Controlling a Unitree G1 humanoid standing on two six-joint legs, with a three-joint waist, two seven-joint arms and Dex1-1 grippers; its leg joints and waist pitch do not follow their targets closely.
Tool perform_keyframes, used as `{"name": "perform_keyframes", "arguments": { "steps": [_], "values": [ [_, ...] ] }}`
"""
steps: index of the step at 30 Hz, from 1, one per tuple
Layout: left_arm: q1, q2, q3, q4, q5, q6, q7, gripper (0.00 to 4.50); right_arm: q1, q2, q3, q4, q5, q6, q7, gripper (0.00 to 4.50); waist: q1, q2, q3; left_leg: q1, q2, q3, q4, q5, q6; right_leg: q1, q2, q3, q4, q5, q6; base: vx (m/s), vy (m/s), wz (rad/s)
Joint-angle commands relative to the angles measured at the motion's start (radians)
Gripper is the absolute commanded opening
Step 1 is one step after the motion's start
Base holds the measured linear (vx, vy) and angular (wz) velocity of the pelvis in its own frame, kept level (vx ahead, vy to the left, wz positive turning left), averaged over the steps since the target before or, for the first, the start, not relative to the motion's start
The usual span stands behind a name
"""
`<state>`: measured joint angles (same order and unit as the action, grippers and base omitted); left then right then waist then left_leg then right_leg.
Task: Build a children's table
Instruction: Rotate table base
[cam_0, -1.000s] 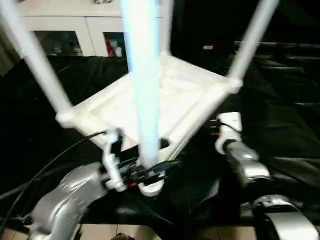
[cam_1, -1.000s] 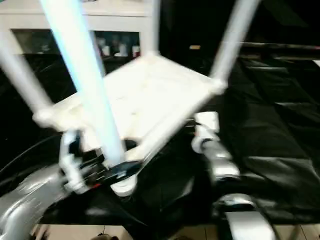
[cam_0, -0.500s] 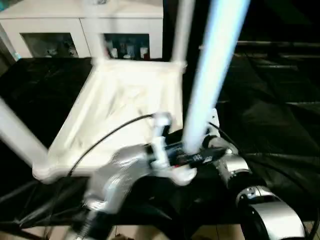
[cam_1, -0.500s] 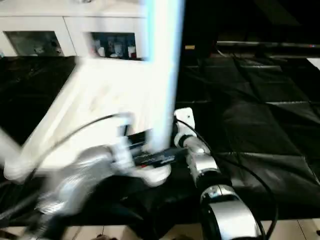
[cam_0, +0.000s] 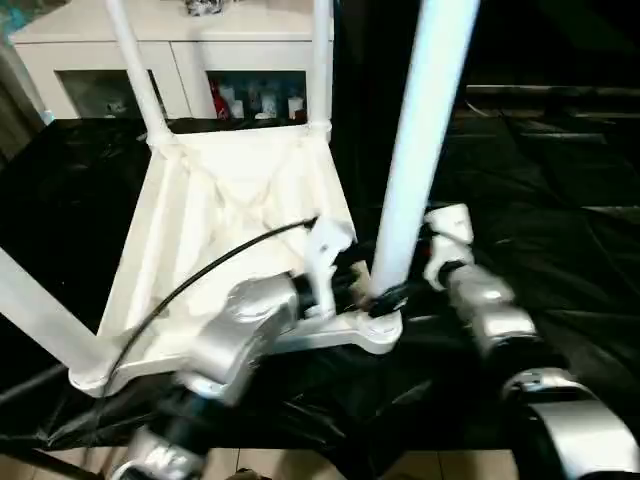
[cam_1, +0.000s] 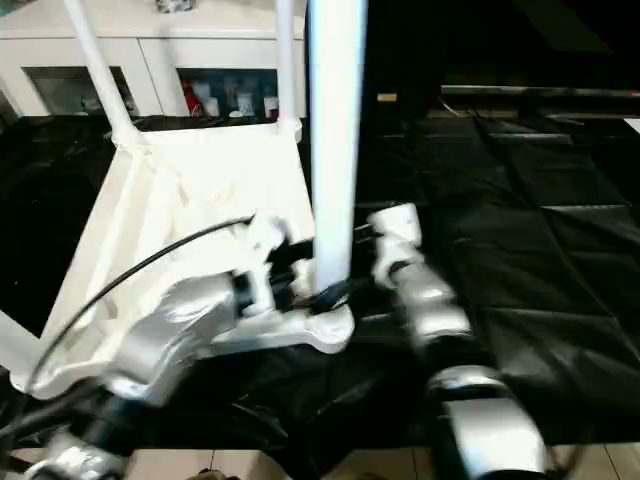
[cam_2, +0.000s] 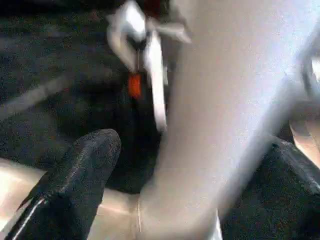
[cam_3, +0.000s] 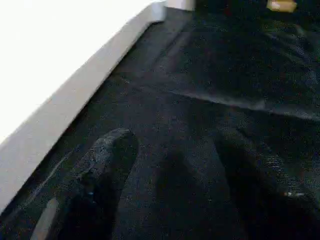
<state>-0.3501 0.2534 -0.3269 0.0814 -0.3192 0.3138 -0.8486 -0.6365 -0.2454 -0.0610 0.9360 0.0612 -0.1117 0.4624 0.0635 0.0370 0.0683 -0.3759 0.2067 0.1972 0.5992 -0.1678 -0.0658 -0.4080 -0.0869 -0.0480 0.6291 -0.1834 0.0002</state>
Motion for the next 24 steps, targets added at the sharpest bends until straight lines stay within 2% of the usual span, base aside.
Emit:
{"name": "perform_keyframes", "arguments": {
  "steps": [1,2,3,4,5,6,7,8,9,10,11,12,13,16,17,18,19,20,21,22,24],
  "values": [
    [0.02,0.065,-0.048,-0.039,0.023,0.024,-0.085,4.07,0.035,-0.041,0.027,-0.086,0.013,0.044,0.113,3.02,0.015,-0.005,-0.081,0.013,0.013,-0.011,-0.062,-0.253,0.038,0.051,-0.035,0.028,-0.079,-0.203,-0.221,0.0,0.0,0.0],
    [0.029,0.105,-0.077,-0.04,0.043,0.018,-0.124,4.07,0.066,-0.073,0.043,-0.142,0.026,0.072,0.19,3.02,0.016,-0.003,-0.081,0.013,0.014,-0.012,-0.063,-0.252,0.041,0.05,-0.035,0.028,-0.077,-0.198,-0.224,0.0,0.0,0.0],
    [0.031,0.118,-0.087,-0.04,0.05,0.017,-0.136,4.03,0.077,-0.084,0.049,-0.16,0.031,0.081,0.216,3.02,0.022,-0.006,-0.077,0.013,0.015,-0.01,-0.064,-0.257,0.042,0.049,-0.033,0.028,-0.079,-0.209,-0.219,0.0,0.0,0.0],
    [0.026,0.125,-0.093,-0.019,0.072,-0.003,-0.135,3.8,0.105,-0.112,0.062,-0.211,0.043,0.095,0.277,3.02,0.026,-0.003,-0.077,0.015,0.016,-0.009,-0.065,-0.266,0.04,0.047,-0.032,0.029,-0.081,-0.218,-0.218,0.0,0.0,0.0],
    [0.023,0.129,-0.094,-0.004,0.088,-0.018,-0.13,3.69,0.124,-0.131,0.071,-0.245,0.053,0.103,0.317,3.02,0.029,-0.003,-0.077,0.015,0.017,-0.009,-0.065,-0.27,0.034,0.046,-0.035,0.029,-0.08,-0.222,-0.22,0.0,0.0,0.0],
    [0.011,0.127,-0.09,0.029,0.105,-0.043,-0.124,3.64,0.159,-0.166,0.093,-0.307,0.061,0.115,0.375,3.02,0.033,0.001,-0.076,0.018,0.017,-0.009,-0.065,-0.29,0.028,0.044,-0.036,0.03,-0.083,-0.243,-0.218,0.0,0.0,0.0],
    [-0.001,0.126,-0.085,0.057,0.117,-0.057,-0.123,3.63,0.196,-0.198,0.112,-0.372,0.071,0.132,0.43,3.02,0.036,-0.003,-0.073,0.019,0.015,-0.009,-0.067,-0.306,0.03,0.045,-0.032,0.031,-0.09,-0.265,-0.198,0.0,0.0,0.0],
    [-0.009,0.126,-0.082,0.073,0.122,-0.063,-0.124,3.57,0.216,-0.217,0.124,-0.409,0.076,0.143,0.462,3.02,0.041,0.0,-0.075,0.022,0.017,-0.011,-0.067,-0.311,0.027,0.044,-0.036,0.032,-0.089,-0.269,-0.196,0.0,0.0,0.0],
    [-0.026,0.133,-0.086,0.096,0.134,-0.059,-0.129,3.57,0.247,-0.243,0.135,-0.466,0.092,0.167,0.499,3.02,0.04,-0.004,-0.073,0.016,0.015,-0.012,-0.069,-0.311,0.026,0.048,-0.038,0.032,-0.09,-0.284,-0.188,0.0,0.0,0.0],
    [-0.035,0.14,-0.089,0.104,0.141,-0.051,-0.133,3.42,0.267,-0.258,0.139,-0.506,0.103,0.188,0.519,3.02,0.045,-0.005,-0.072,0.02,0.014,-0.012,-0.07,-0.319,0.026,0.045,-0.038,0.032,-0.096,-0.318,-0.175,0.0,0.0,0.0],
    [-0.051,0.147,-0.094,0.121,0.154,-0.05,-0.134,3.23,0.286,-0.271,0.136,-0.549,0.128,0.222,0.541,3.02,0.043,-0.003,-0.072,0.017,0.014,-0.014,-0.07,-0.322,0.024,0.046,-0.04,0.033,-0.094,-0.331,-0.172,0.0,0.0,0.0],
    [-0.079,0.151,-0.096,0.154,0.169,-0.057,-0.128,3.19,0.319,-0.297,0.14,-0.615,0.157,0.252,0.58,3.02,0.044,-0.006,-0.069,0.017,0.012,-0.015,-0.073,-0.326,0.025,0.047,-0.037,0.032,-0.101,-0.364,-0.152,0.0,0.0,0.0],
    [-0.098,0.153,-0.097,0.175,0.172,-0.066,-0.128,3.19,0.342,-0.315,0.144,-0.661,0.173,0.276,0.609,3.02,0.045,-0.004,-0.071,0.02,0.013,-0.015,-0.072,-0.328,0.025,0.045,-0.037,0.033,-0.102,-0.368,-0.147,0.0,0.0,0.0],
    [-0.132,0.156,-0.094,0.215,0.175,-0.075,-0.153,2.83,0.375,-0.346,0.159,-0.725,0.176,0.305,0.655,3.02,0.044,-0.004,-0.073,0.015,0.012,-0.017,-0.071,-0.316,0.022,0.046,-0.041,0.032,-0.102,-0.359,-0.156,0.0,0.0,0.0],
    [-0.145,0.159,-0.097,0.237,0.186,-0.089,-0.169,2.79,0.388,-0.357,0.163,-0.749,0.179,0.317,0.667,3.02,0.044,0.002,-0.074,0.014,0.013,-0.019,-0.072,-0.314,0.02,0.047,-0.042,0.031,-0.1,-0.353,-0.161,0.0,0.0,0.0],
    [-0.155,0.162,-0.1,0.256,0.198,-0.103,-0.182,2.78,0.396,-0.364,0.166,-0.764,0.183,0.332,0.672,3.02,0.042,-0.002,-0.075,0.014,0.014,-0.018,-0.07,-0.307,0.023,0.047,-0.042,0.032,-0.1,-0.337,-0.165,0.0,0.0,0.0],
    [-0.165,0.167,-0.104,0.276,0.208,-0.113,-0.197,2.74,0.403,-0.37,0.169,-0.778,0.182,0.344,0.673,3.02,0.042,0.01,-0.075,0.012,0.011,-0.019,-0.07,-0.302,0.028,0.048,-0.041,0.031,-0.101,-0.334,-0.167,0.0,0.0,0.0],
    [-0.172,0.172,-0.107,0.288,0.212,-0.116,-0.212,2.63,0.409,-0.374,0.172,-0.787,0.179,0.35,0.672,3.02,0.042,0.014,-0.077,0.015,0.012,-0.018,-0.069,-0.302,0.027,0.045,-0.041,0.031,-0.101,-0.327,-0.17,0.0,0.0,0.0],
    [-0.175,0.175,-0.108,0.293,0.209,-0.111,-0.227,2.49,0.415,-0.379,0.173,-0.799,0.179,0.359,0.669,3.02,0.039,0.009,-0.077,0.013,0.01,-0.017,-0.069,-0.303,0.027,0.048,-0.04,0.03,-0.101,-0.323,-0.172,0.0,0.0,0.0],
    [-0.176,0.176,-0.108,0.293,0.201,-0.1,-0.24,2.39,0.421,-0.383,0.172,-0.812,0.183,0.37,0.667,3.02,0.04,0.016,-0.077,0.012,0.01,-0.019,-0.07,-0.304,0.025,0.049,-0.042,0.03,-0.099,-0.332,-0.172,0.0,0.0,0.0],
    [-0.173,0.185,-0.117,0.279,0.187,-0.075,-0.277,2.35,0.434,-0.394,0.169,-0.841,0.191,0.391,0.665,3.02,0.039,0.015,-0.078,0.013,0.011,-0.018,-0.069,-0.308,0.026,0.049,-0.042,0.03,-0.102,-0.353,-0.17,0.0,0.0,0.0]
  ]
}}
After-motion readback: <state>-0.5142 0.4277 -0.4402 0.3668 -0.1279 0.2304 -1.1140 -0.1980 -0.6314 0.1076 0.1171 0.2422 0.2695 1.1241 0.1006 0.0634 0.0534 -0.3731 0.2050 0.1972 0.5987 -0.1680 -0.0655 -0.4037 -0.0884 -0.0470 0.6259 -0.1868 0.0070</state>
